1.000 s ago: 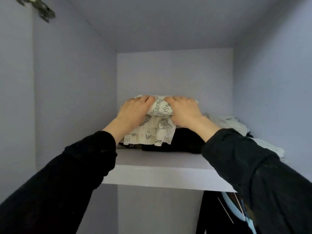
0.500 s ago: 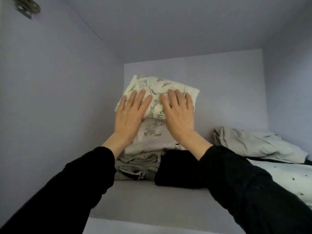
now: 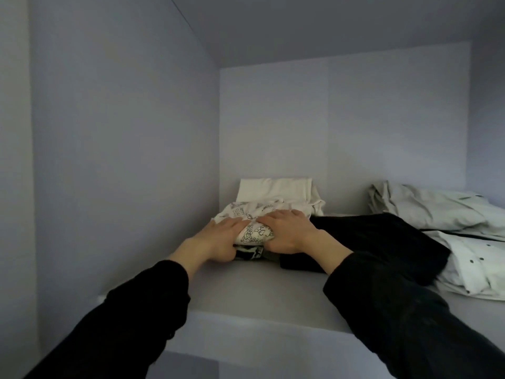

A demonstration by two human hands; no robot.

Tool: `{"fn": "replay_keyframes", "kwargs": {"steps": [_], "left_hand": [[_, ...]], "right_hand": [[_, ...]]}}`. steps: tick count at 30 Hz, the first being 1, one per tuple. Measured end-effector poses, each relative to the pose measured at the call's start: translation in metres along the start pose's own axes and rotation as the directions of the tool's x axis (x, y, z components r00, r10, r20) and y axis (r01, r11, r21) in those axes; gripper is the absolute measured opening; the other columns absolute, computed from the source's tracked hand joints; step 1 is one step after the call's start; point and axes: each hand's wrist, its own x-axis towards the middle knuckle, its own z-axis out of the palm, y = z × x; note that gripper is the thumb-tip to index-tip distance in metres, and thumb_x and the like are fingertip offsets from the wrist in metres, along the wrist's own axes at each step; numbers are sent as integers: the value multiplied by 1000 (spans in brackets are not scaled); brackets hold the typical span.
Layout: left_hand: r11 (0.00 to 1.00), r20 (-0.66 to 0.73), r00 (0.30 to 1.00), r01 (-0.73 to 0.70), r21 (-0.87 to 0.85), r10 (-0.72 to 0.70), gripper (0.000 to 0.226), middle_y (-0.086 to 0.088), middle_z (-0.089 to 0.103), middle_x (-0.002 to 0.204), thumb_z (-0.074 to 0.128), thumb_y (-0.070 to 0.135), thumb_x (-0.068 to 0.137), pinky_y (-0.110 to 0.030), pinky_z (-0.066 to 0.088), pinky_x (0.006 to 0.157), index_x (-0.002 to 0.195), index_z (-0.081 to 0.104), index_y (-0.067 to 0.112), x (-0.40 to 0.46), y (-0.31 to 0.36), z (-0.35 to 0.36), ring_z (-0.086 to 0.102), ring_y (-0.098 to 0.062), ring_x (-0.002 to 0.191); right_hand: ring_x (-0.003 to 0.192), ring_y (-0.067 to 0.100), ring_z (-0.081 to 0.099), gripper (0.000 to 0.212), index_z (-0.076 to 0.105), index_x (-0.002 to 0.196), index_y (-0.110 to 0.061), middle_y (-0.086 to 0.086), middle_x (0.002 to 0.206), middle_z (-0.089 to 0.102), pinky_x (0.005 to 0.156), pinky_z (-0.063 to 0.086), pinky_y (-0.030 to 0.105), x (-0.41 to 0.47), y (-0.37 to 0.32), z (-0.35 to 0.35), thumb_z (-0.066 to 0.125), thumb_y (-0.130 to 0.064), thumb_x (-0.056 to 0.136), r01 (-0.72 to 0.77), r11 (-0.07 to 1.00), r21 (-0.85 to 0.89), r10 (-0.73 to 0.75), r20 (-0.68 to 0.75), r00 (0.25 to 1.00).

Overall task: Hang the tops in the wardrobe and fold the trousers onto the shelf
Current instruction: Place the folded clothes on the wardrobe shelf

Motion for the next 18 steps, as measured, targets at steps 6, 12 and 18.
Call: {"fn": "replay_keyframes", "kwargs": {"steps": [6, 12, 18], "left_hand": [[965, -252, 964, 23, -260, -90, 75, -2, 3, 159, 45, 8, 90, -40, 12, 118, 151, 3, 23, -55, 10, -13, 7, -19, 145], [886, -521, 806, 11, -463, -282, 61, -3, 28, 152, 45, 5, 93, -11, 18, 102, 148, 22, 16, -164, 50, -3, 29, -18, 137], [779, -466, 747, 109, -617, -473, 50, 5, 40, 140, 47, 10, 95, 2, 21, 96, 143, 32, 16, -297, 113, 53, 38, -6, 127]], "right_hand": [[146, 18, 3, 59, 17, 150, -22, -1, 159, 10, 114, -6, 52, -46, -14, -16, 41, -27, 97, -62, 957, 282, 107, -146, 984], [134, 22, 35, 45, 43, 138, -16, 3, 144, 42, 113, 21, 43, -111, -78, -10, 45, -13, 93, 216, 839, 499, 41, -454, 890], [122, 25, 50, 35, 60, 120, -8, 8, 123, 61, 108, 30, 33, -207, -155, 46, 41, -17, 92, 396, 646, 653, 10, -526, 851]]}}
